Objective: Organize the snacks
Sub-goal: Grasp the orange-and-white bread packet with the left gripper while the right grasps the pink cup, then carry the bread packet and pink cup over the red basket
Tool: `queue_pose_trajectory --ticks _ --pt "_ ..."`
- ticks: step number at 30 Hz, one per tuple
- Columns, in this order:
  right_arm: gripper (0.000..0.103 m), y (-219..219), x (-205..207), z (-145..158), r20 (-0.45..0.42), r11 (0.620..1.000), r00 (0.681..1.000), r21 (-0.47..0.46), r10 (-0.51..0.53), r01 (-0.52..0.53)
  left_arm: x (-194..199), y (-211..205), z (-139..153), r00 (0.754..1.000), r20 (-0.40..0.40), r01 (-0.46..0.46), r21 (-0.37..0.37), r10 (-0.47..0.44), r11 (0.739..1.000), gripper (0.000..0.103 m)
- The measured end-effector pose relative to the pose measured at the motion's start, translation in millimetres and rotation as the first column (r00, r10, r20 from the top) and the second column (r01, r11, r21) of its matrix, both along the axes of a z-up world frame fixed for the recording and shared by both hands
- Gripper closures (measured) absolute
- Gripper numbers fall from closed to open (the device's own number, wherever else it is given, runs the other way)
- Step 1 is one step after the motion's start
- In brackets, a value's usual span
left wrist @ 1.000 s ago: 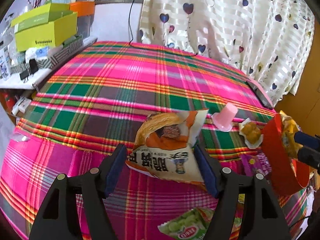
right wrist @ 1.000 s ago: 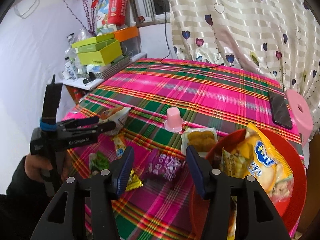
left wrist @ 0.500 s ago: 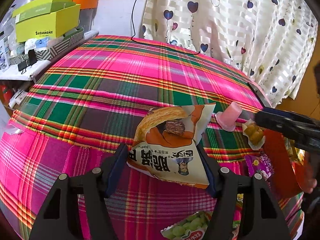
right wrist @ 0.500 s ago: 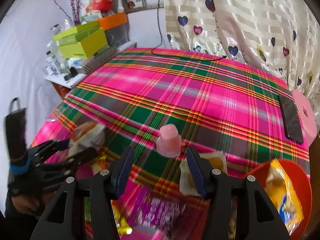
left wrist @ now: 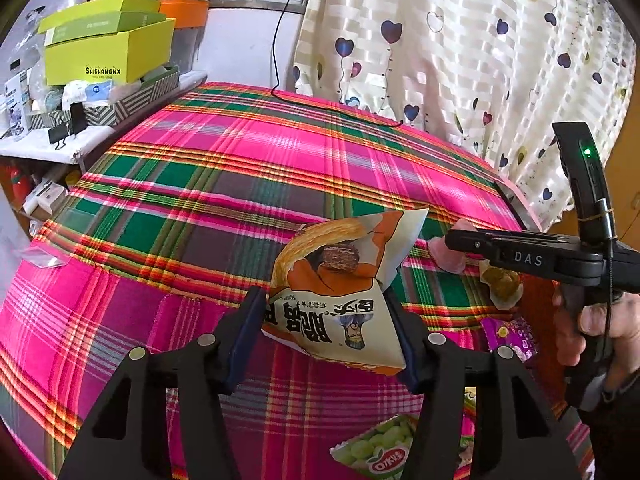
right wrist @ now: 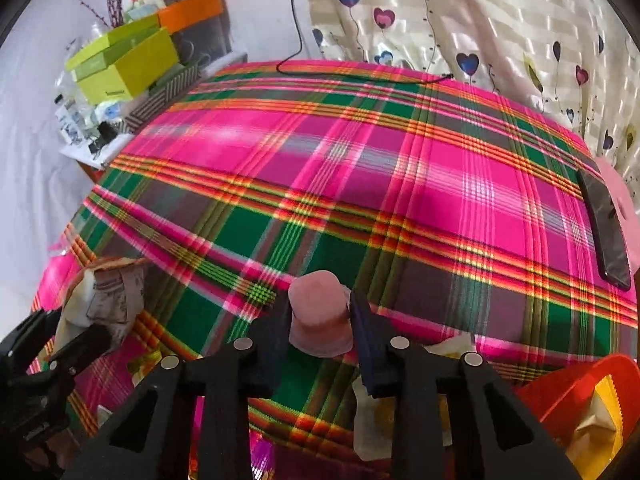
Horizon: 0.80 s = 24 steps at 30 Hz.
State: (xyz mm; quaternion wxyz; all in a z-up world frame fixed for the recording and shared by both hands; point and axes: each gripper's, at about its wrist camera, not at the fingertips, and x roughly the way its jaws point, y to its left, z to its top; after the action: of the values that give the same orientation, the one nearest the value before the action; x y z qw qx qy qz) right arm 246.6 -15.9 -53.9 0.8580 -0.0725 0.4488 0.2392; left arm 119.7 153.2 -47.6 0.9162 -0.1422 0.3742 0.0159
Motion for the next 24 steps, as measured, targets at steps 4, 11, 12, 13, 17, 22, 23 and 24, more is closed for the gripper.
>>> queue_pose_trajectory --ticks 4,11,12,13,17,22,23,24 --pt "0.080 -0.4 -5.6 4.2 0.016 1.000 1.000 0.023 0.020 -0.020 -3.5 -0.3 4.7 1.000 0.012 -0.005 0.005 0.005 1.000 0.045" --pt "0.080 -2.5 -30.3 24.3 0.065 0.995 0.996 0.074 0.061 -0.066 -16.6 -1.2 17.2 0.999 0.040 -0.017 0.010 0.017 1.000 0.046" --pt "0.080 -3.6 -37.5 28.3 0.076 0.994 0.995 0.084 0.067 -0.073 -18.5 -1.8 19.1 0.999 0.043 -0.019 0.011 0.018 1.000 0.046" --pt "0.080 -4.5 -43.1 30.7 0.082 0.993 0.994 0.092 0.072 -0.079 -21.1 -2.6 21.4 0.999 0.048 -0.019 0.012 0.018 1.000 0.046" --pt "0.080 -10.8 -66.1 37.7 0.096 0.988 0.992 0.123 0.087 -0.098 -31.9 -6.4 29.2 0.998 0.061 -0.018 0.008 0.017 1.000 0.046" --pt "0.080 -26.4 -100.2 50.2 0.119 0.980 0.989 0.164 0.091 -0.110 -47.0 -17.0 37.2 0.997 0.072 -0.004 0.003 0.003 1.000 0.046" --pt "0.080 -29.5 -106.3 52.8 0.125 0.979 0.988 0.169 0.092 -0.113 -49.3 -19.7 38.8 0.997 0.073 0.001 0.003 -0.001 1.000 0.046" --pt "0.080 -32.8 -112.5 55.2 0.132 0.978 0.987 0.174 0.092 -0.114 -52.1 -23.6 40.8 0.997 0.076 0.007 0.006 -0.008 1.000 0.046"
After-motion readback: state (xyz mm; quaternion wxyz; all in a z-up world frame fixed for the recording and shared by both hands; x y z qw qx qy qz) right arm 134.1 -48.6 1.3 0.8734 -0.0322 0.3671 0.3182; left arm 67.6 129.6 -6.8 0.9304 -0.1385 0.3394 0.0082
